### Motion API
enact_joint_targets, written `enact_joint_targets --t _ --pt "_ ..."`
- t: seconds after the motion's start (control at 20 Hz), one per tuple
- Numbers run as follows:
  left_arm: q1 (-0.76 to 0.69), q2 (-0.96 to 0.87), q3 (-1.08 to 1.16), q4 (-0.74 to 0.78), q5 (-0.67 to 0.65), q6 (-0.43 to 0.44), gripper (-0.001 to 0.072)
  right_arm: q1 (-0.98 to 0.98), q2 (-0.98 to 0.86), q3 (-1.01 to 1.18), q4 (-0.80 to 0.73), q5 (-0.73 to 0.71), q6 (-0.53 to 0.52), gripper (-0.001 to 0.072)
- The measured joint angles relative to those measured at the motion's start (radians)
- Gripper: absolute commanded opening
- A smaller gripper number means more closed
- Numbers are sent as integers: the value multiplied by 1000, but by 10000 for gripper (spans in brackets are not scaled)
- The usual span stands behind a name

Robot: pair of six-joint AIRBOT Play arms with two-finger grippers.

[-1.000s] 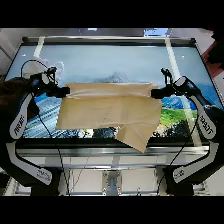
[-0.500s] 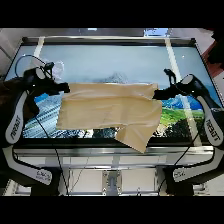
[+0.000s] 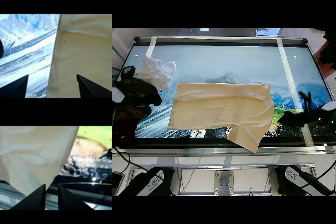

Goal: Fold the shirts.

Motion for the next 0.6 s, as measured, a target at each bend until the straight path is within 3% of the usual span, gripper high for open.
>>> enact_joint_targets --t 0.05,0.15,0.35,0.6 --pt "4 32 -29 -17 25 -6 694 -3 17 -63 39 16 9 248" --pt "9 72 -69 -63 64 -11 694 10 38 -167 112 29 21 557" --pt "13 105 -99 -138 92 -10 694 111 55 -313 179 35 66 559" --pt "13 114 -109 -167 62 8 694 263 60 -395 206 -100 138 555"
